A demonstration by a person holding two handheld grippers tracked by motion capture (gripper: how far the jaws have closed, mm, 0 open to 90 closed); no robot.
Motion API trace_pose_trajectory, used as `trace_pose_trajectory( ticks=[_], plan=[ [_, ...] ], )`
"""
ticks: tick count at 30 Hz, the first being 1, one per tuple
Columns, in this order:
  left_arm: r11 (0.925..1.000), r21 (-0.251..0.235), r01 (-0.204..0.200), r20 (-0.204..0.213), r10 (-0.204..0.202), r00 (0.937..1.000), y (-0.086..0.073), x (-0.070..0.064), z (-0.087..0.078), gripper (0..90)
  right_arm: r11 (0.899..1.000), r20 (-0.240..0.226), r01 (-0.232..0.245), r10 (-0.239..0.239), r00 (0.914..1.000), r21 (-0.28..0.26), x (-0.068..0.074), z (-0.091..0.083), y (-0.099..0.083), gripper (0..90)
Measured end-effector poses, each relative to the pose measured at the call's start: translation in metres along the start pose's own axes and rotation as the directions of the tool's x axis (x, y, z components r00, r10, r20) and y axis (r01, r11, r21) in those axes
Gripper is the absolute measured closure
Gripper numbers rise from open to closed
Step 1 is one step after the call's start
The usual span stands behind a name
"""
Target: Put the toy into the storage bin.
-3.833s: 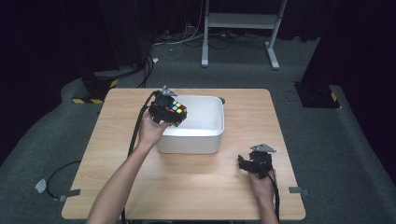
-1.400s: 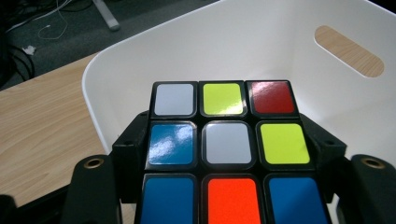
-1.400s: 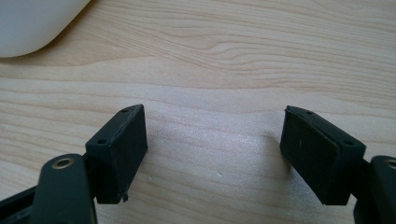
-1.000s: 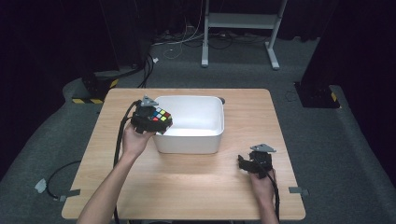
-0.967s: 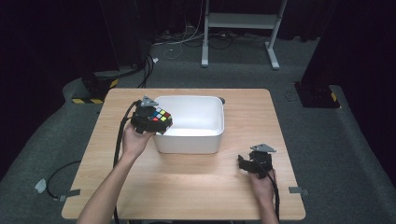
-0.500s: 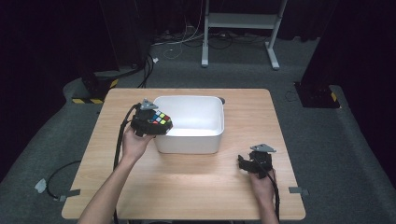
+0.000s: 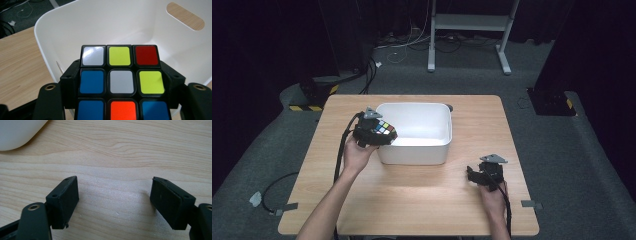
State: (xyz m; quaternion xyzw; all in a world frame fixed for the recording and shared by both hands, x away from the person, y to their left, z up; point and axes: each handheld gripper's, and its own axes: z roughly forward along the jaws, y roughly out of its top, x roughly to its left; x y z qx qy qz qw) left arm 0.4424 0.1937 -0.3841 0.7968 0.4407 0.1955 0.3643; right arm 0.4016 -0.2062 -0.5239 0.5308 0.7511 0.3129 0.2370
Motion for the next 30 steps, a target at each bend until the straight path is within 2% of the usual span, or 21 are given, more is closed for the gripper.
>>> trace_pose_trajectory(
  ticks=[30],
  plan=[
    [0.9993,0.037,-0.004,0.004,0.004,1.0000,-0.0089,-0.0002,0.0083,33.8,1.000,0.000,0.001,-0.001,1.0000,0.000,0.0000,0.0000,0.0000,22.7]
  ],
)
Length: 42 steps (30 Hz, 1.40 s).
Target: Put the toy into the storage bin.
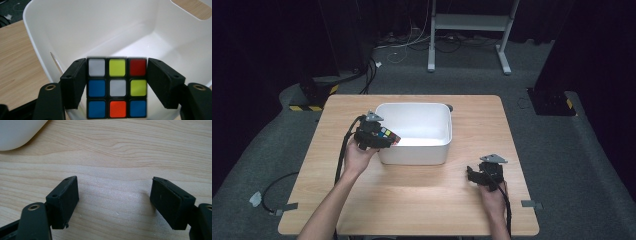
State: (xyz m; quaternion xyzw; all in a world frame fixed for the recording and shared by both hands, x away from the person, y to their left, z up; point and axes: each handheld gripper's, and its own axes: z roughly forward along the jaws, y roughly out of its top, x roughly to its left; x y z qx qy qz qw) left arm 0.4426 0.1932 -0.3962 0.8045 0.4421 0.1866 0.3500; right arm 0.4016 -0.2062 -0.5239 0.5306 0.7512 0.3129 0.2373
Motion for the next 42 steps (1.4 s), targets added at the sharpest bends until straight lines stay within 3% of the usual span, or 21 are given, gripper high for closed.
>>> trace_pose_trajectory(
  ticks=[3,13,34,42],
  plan=[
    [0.9996,-0.026,0.014,0.016,-0.013,0.9998,0.002,0.001,-0.004,34.3,1.000,0.000,0.000,0.000,1.0000,0.000,0.000,0.000,0.000,22.7],
    [0.9993,-0.034,0.012,0.021,-0.012,0.9997,0.002,0.001,-0.007,31.6,1.000,-0.002,0.003,-0.003,1.0000,0.000,0.000,0.000,0.000,22.7],
    [0.9938,-0.104,0.038,0.025,-0.035,0.9991,0.000,0.007,-0.022,29.9,1.000,-0.003,0.004,-0.004,1.0000,0.000,0.000,0.000,0.000,22.7],
    [0.9913,-0.118,0.060,0.049,-0.054,0.9973,-0.003,0.012,-0.029,29.6,1.000,-0.003,0.004,-0.004,1.0000,0.000,0.000,0.000,0.000,22.7]
  ],
)
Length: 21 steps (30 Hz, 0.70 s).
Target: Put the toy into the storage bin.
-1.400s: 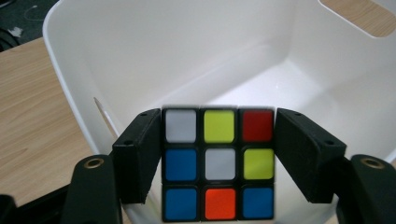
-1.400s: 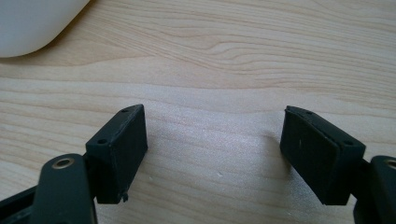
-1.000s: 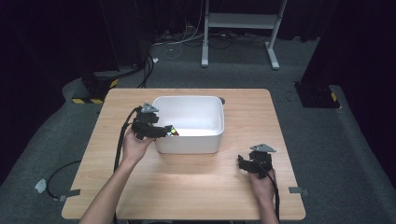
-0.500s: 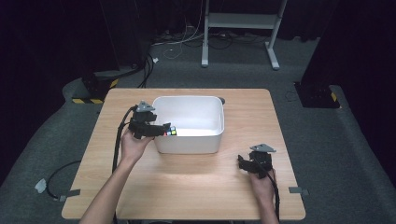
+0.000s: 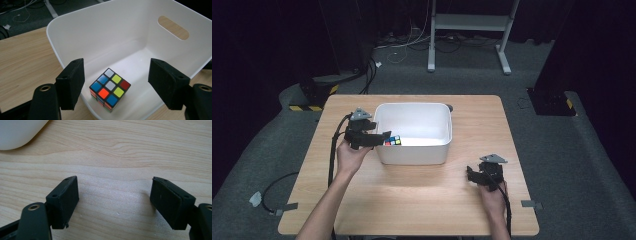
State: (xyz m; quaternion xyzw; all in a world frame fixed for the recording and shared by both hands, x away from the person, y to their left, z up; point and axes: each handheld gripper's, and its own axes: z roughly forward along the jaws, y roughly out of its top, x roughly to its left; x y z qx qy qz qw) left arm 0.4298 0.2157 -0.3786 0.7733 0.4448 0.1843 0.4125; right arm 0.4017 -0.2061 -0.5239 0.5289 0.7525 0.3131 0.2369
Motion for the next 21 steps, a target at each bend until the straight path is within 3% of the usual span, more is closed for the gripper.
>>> trace_pose_trajectory(
  ticks=[21],
  plan=[
    [0.9980,-0.053,0.033,0.000,-0.033,0.9995,-0.006,0.009,-0.018,25.5,1.000,0.000,0.000,0.000,1.0000,0.000,0.000,0.000,0.000,22.7]
  ],
)
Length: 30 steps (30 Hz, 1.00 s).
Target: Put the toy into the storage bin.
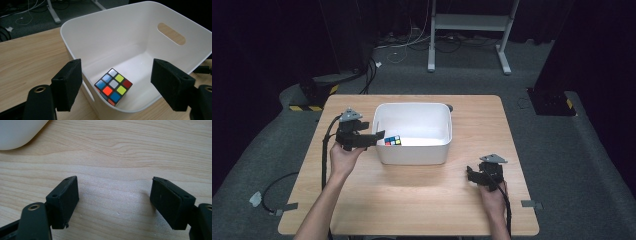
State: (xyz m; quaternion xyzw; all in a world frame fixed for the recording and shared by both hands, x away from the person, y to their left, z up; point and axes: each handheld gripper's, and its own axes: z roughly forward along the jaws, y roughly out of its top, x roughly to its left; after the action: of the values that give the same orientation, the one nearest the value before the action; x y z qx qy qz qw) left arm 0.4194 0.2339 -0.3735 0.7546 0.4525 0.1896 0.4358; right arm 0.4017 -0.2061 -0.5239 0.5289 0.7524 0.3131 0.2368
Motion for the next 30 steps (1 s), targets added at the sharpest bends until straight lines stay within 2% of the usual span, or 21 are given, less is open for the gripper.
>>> trace_pose_trajectory(
  ticks=[17,30],
  plan=[
    [0.9998,-0.018,-0.003,-0.015,0.002,0.9999,-0.003,0.003,-0.014,25.4,1.000,0.000,0.000,0.000,1.0000,0.000,0.000,0.000,0.000,22.7],
    [0.9986,-0.049,0.022,-0.014,-0.022,0.9996,-0.008,0.007,-0.023,25.8,1.000,0.000,0.000,0.000,1.0000,0.000,0.000,0.000,0.000,22.7]
  ],
)
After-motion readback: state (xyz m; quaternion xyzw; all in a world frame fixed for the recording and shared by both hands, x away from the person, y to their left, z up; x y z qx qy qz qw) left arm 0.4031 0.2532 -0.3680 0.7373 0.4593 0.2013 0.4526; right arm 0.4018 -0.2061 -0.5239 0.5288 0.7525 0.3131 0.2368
